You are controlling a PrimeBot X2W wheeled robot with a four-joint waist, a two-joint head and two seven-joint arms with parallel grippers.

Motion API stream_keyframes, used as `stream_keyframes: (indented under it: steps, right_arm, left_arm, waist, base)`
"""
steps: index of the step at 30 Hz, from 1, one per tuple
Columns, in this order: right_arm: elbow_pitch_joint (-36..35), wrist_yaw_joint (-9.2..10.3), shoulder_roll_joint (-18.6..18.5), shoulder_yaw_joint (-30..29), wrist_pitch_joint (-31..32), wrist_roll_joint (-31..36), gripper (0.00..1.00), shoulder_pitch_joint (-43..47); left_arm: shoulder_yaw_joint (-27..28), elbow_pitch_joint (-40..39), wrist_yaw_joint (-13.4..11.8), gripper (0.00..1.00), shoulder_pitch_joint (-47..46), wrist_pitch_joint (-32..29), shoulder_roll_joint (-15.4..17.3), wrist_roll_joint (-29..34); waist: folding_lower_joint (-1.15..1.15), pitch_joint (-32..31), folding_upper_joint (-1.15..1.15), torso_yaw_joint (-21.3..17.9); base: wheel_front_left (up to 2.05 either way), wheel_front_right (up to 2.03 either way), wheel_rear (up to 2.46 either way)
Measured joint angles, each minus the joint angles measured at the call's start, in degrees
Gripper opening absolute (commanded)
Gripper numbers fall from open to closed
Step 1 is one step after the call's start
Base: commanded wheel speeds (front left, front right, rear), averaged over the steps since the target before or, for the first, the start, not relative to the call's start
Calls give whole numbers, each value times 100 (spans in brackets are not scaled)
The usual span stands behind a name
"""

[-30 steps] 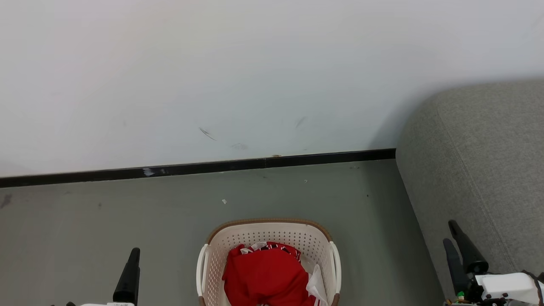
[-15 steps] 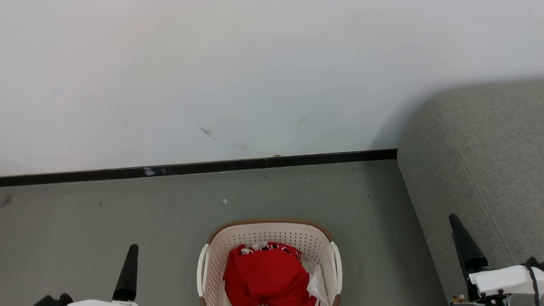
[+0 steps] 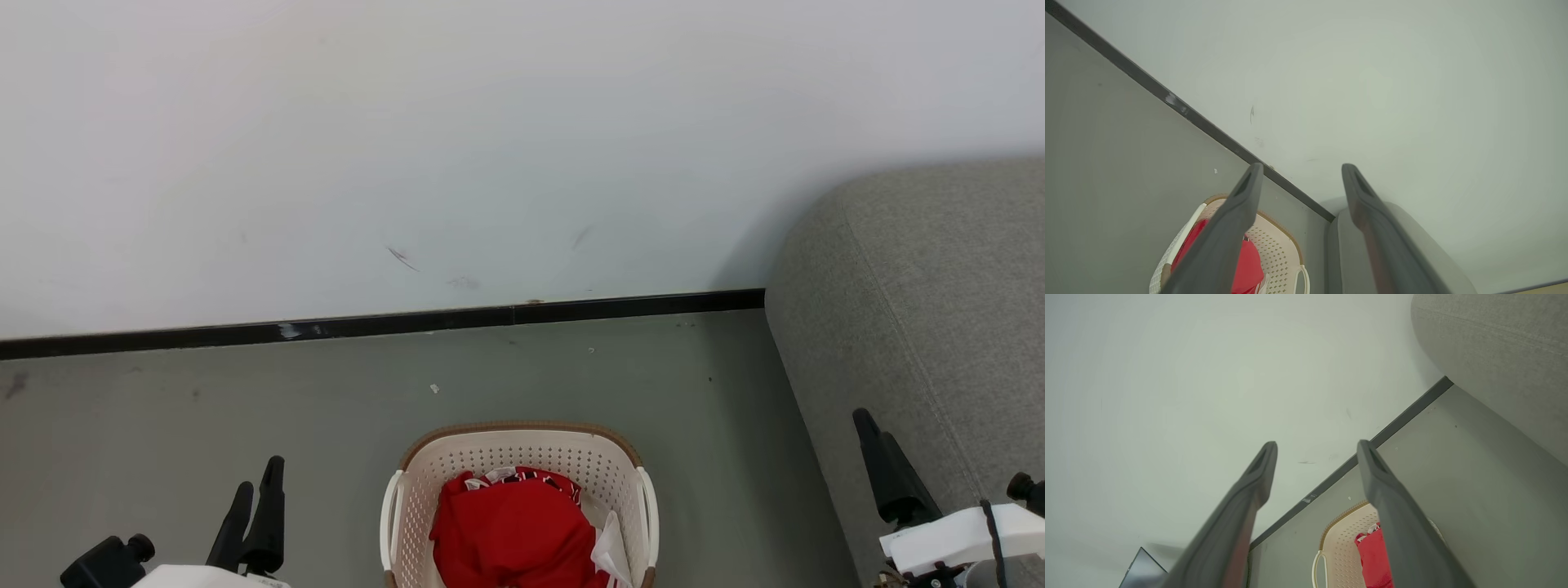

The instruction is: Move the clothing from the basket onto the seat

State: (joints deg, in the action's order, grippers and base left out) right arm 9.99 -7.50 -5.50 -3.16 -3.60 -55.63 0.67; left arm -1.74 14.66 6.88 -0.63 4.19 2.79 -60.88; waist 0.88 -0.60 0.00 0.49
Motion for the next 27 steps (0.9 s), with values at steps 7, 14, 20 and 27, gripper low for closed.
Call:
stream_keyframes:
  steps: [7,14,20,27]
  right_arm:
    - [-49,0,-64,51,-142,868,100,31]
    - [-26,0,-143,100,-302,1781,100,88]
    - [-3,0,-147,64,-415,2480,100,123]
    - [-22,0,-86,4,-558,3205,100,123]
  left_arm:
    - [-198,-176,9,100,-1,137,104,957]
    - [-292,-321,7,100,-1,278,194,1968]
    - [-375,-415,-51,100,-1,391,208,2643]
    - [-422,-488,-69,100,3,549,197,3308]
  waist:
    - [-35,28,0,5]
    - [-66,65,0,14]
    - [-78,90,0,16]
    - [-81,108,0,17]
  base:
    - [0,0,0]
    - [0,0,0]
    - [0,0,0]
    - [0,0,0]
